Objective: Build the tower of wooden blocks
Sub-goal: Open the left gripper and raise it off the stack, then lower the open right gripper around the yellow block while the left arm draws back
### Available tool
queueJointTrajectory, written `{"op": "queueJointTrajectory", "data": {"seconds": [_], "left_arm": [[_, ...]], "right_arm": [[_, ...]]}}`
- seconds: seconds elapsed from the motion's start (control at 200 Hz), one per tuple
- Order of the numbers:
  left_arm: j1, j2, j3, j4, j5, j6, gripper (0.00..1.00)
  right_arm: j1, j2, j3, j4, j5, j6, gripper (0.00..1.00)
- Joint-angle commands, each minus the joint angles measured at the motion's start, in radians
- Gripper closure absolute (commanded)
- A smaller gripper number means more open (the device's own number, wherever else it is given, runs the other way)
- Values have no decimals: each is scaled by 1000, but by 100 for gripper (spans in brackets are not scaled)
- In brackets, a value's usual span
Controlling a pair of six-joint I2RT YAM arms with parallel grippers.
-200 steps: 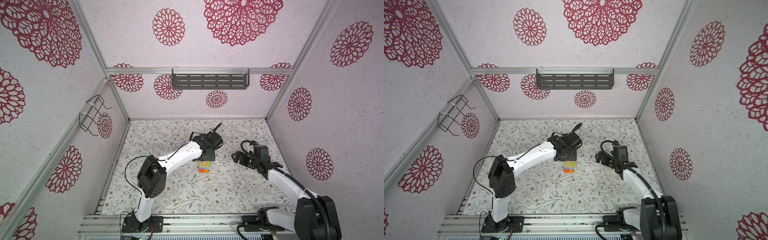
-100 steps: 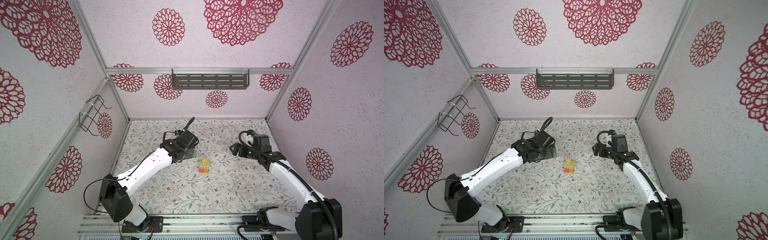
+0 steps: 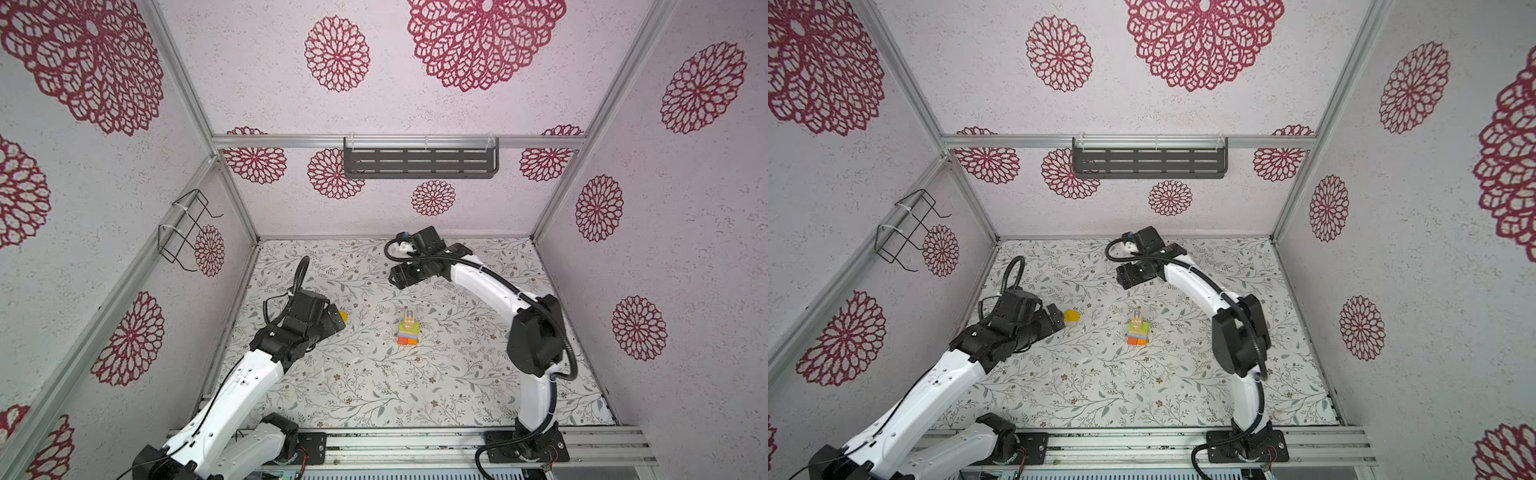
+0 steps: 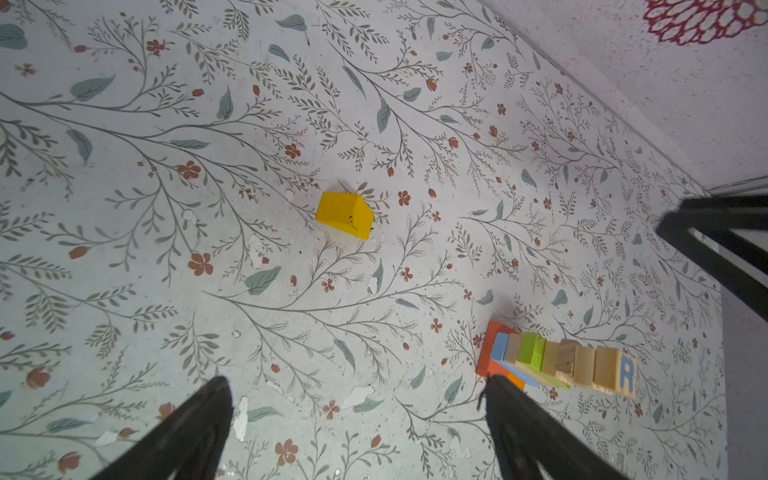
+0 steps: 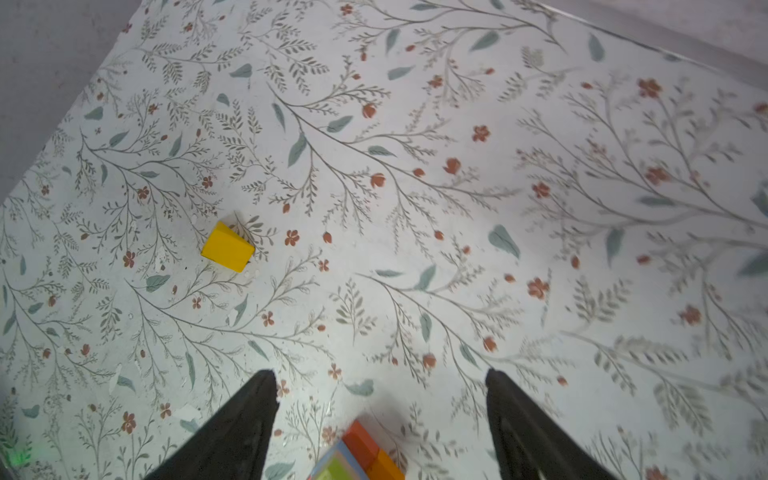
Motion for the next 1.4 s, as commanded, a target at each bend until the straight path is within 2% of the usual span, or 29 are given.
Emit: {"op": "queueJointTrajectory", "data": {"seconds": [0.0, 0.135, 0.475, 0.6, 0.856, 1.391], "left_arm": [[4, -63, -40, 64, 44, 1, 2], [6, -148, -76, 55, 30, 19, 3], [9, -339, -106, 17, 23, 7, 3], [11, -344, -89, -19, 4, 19, 3], [11, -363, -112, -26, 4, -3, 3], [12, -343, -127, -26, 5, -23, 3]], "right_arm": [[59, 112, 198, -137, -5, -117, 21], [115, 209, 291, -101, -18, -170, 20], [195, 330, 315, 56, -121, -191, 18], [228, 361, 321, 72, -98, -221, 14], [251, 390, 320, 110, -103, -227, 14], [283, 457, 323, 181, -25, -203, 23]]}}
